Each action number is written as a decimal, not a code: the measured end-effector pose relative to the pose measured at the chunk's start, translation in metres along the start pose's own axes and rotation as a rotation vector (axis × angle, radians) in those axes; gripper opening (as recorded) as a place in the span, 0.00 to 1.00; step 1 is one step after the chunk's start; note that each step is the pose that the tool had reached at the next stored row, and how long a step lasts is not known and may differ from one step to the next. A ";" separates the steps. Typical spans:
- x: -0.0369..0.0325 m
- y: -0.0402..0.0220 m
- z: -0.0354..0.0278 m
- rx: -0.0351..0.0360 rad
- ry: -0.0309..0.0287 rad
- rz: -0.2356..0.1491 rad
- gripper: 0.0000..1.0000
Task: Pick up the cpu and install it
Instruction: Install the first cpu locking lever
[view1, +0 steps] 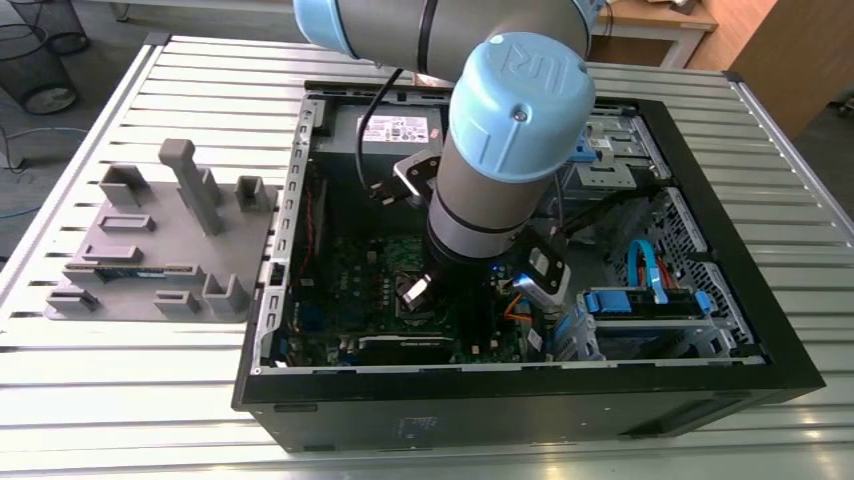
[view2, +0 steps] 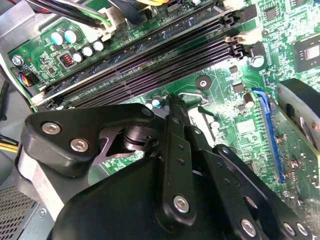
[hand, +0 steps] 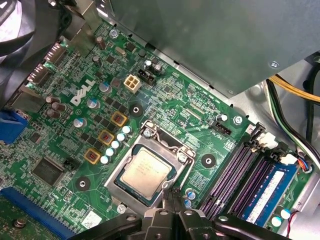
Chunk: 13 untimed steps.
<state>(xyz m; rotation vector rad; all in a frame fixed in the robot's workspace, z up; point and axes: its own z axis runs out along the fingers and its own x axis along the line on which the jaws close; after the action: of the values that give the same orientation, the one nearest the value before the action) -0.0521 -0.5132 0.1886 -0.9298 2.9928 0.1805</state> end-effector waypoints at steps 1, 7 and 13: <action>0.0000 0.0000 0.0000 0.0001 0.0001 0.000 0.11; 0.0000 -0.0001 0.0000 -0.0015 0.0045 -0.042 0.11; 0.0003 -0.0004 -0.0001 -0.0019 0.0061 -0.055 0.11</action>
<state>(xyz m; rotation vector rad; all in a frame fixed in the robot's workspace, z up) -0.0521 -0.5137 0.1887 -1.0133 2.9690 0.1806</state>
